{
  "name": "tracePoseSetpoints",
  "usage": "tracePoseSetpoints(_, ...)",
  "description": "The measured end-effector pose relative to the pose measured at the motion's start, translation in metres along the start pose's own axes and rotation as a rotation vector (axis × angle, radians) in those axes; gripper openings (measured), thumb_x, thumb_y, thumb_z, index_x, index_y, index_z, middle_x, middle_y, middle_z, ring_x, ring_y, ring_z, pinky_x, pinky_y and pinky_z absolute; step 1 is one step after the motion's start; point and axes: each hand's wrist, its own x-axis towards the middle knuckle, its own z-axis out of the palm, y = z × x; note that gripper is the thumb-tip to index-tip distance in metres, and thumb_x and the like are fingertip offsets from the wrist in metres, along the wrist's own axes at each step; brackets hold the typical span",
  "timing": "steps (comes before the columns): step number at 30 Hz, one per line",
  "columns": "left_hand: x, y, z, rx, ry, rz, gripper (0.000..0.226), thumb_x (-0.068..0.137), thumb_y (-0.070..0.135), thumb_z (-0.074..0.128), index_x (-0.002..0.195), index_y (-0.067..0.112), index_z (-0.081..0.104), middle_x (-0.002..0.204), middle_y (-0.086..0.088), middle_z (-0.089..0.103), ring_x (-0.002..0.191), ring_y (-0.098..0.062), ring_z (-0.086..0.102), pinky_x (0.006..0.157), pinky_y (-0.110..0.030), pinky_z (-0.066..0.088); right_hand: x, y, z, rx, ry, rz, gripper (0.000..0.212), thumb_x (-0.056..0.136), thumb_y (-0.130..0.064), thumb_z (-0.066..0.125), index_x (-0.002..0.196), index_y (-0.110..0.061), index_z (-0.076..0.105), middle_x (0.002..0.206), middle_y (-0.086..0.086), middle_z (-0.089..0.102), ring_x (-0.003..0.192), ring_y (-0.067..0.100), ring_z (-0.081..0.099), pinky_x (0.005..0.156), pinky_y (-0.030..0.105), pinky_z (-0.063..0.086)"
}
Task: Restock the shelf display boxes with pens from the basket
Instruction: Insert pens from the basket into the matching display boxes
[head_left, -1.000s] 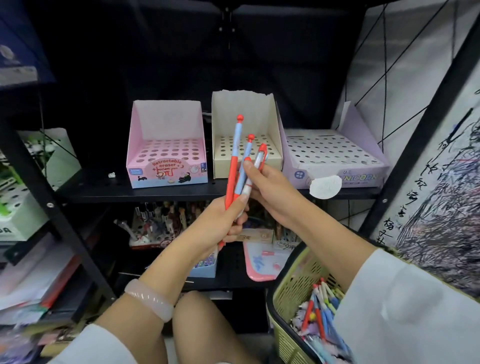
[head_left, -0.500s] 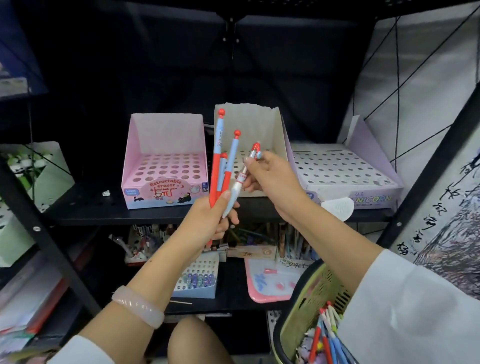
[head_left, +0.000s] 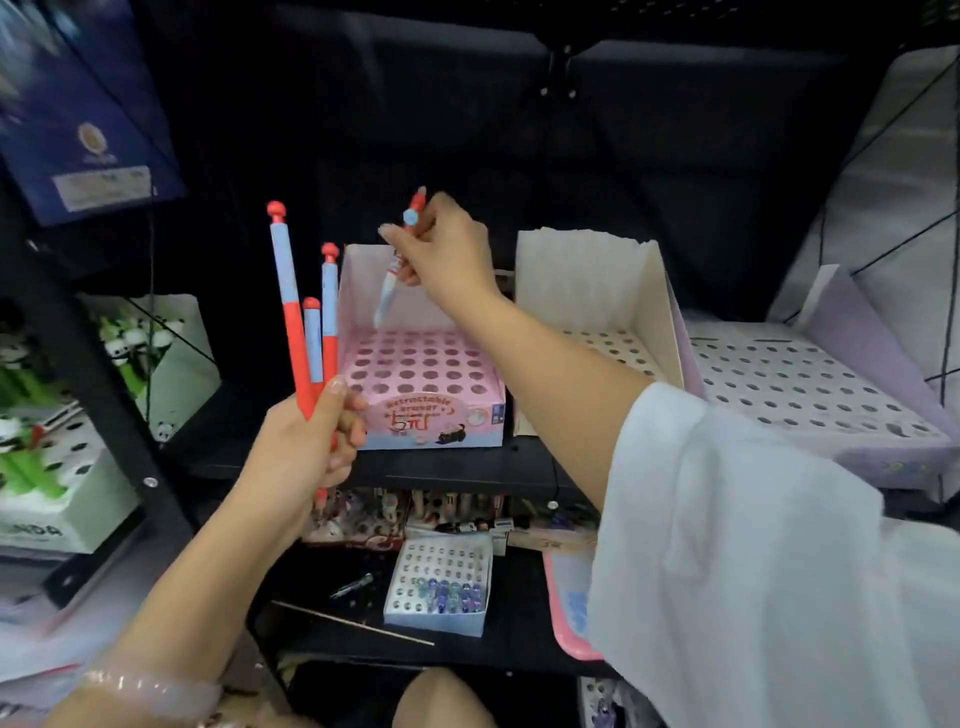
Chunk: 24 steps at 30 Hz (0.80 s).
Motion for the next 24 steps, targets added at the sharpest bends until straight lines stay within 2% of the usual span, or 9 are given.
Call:
tracePoseSetpoints(3,0.002,-0.002,-0.02,0.021,0.01,-0.022,0.034,0.098,0.03,0.041,0.077,0.008,0.056,0.048,0.002,0.052,0.033,-0.006,0.03,0.033,-0.013,0.022,0.012,0.006,0.029,-0.159,-0.05,0.018,0.027,0.087,-0.023,0.065,0.097,-0.001,0.052,0.092,0.018,0.067,0.079,0.027,0.068,0.076,0.039,0.056)
tracePoseSetpoints(5,0.002,-0.004,-0.028,0.017,0.021,-0.04,0.034,0.099,0.028,0.04,0.077,0.007,0.055,0.047,0.002,0.052,0.032,-0.005,0.03,0.032,-0.012,0.022,0.016,0.009,0.04,-0.257,-0.07,0.003,0.03,0.087,-0.026,0.064,0.098,-0.002,0.051,0.097,0.018,0.066,0.087,0.031,0.066,0.079,0.044,0.053)
tracePoseSetpoints(8,0.002,-0.006,-0.033,0.01,0.022,-0.061,0.033,0.099,0.027,0.04,0.076,0.008,0.055,0.047,0.002,0.053,0.032,-0.004,0.03,0.032,-0.011,0.022,0.023,0.009,0.048,-0.308,-0.088,-0.035,0.026,0.088,-0.027,0.063,0.096,-0.006,0.049,0.097,0.015,0.065,0.087,0.03,0.066,0.078,0.044,0.054)
tracePoseSetpoints(14,0.002,-0.007,-0.033,-0.004,-0.026,-0.079,0.033,0.098,0.027,0.041,0.077,0.008,0.057,0.051,0.0,0.055,0.033,-0.005,0.032,0.032,-0.013,0.024,0.029,0.015,0.047,-0.321,-0.104,-0.053,0.029,0.088,-0.027,0.064,0.098,-0.004,0.05,0.095,0.014,0.063,0.085,0.029,0.066,0.077,0.043,0.056)
tracePoseSetpoints(16,0.003,-0.007,-0.033,-0.006,-0.035,-0.078,0.033,0.098,0.028,0.041,0.078,0.008,0.058,0.052,0.0,0.055,0.034,-0.005,0.032,0.031,-0.014,0.024,0.029,0.019,0.046,-0.32,-0.11,-0.048,0.025,0.088,-0.026,0.064,0.093,-0.007,0.048,0.091,0.012,0.062,0.082,0.027,0.066,0.075,0.041,0.056)
tracePoseSetpoints(18,0.003,-0.007,-0.033,-0.003,-0.038,-0.079,0.032,0.097,0.028,0.042,0.079,0.007,0.058,0.052,0.0,0.055,0.034,-0.005,0.033,0.031,-0.014,0.025,0.024,0.025,0.048,-0.334,-0.145,-0.035,0.022,0.088,-0.025,0.063,0.089,-0.012,0.046,0.09,0.011,0.065,0.072,0.022,0.067,0.067,0.032,0.056)
tracePoseSetpoints(20,0.003,-0.007,-0.031,0.001,-0.037,-0.076,0.032,0.098,0.028,0.042,0.08,0.006,0.057,0.052,0.0,0.055,0.034,-0.006,0.033,0.031,-0.014,0.025,0.018,0.033,0.051,-0.409,-0.184,-0.016,0.02,0.089,-0.027,0.061,0.089,-0.013,0.047,0.09,0.008,0.065,0.064,0.015,0.064,0.058,0.02,0.049)
tracePoseSetpoints(21,0.003,-0.007,-0.03,0.004,-0.036,-0.076,0.032,0.098,0.028,0.042,0.08,0.006,0.057,0.053,-0.001,0.054,0.034,-0.006,0.033,0.031,-0.014,0.025,0.014,0.038,0.053,-0.418,-0.197,0.012,0.021,0.09,-0.028,0.06,0.089,-0.012,0.047,0.09,0.008,0.065,0.065,0.016,0.063,0.059,0.023,0.051)
tracePoseSetpoints(24,0.0,-0.006,-0.029,0.015,-0.036,-0.088,0.032,0.097,0.029,0.042,0.082,0.005,0.057,0.053,-0.001,0.054,0.035,-0.006,0.033,0.031,-0.015,0.026,0.007,0.044,0.056,-0.372,-0.233,0.1,0.026,0.09,-0.03,0.059,0.094,-0.006,0.051,0.092,0.015,0.067,0.077,0.029,0.067,0.078,0.043,0.055)
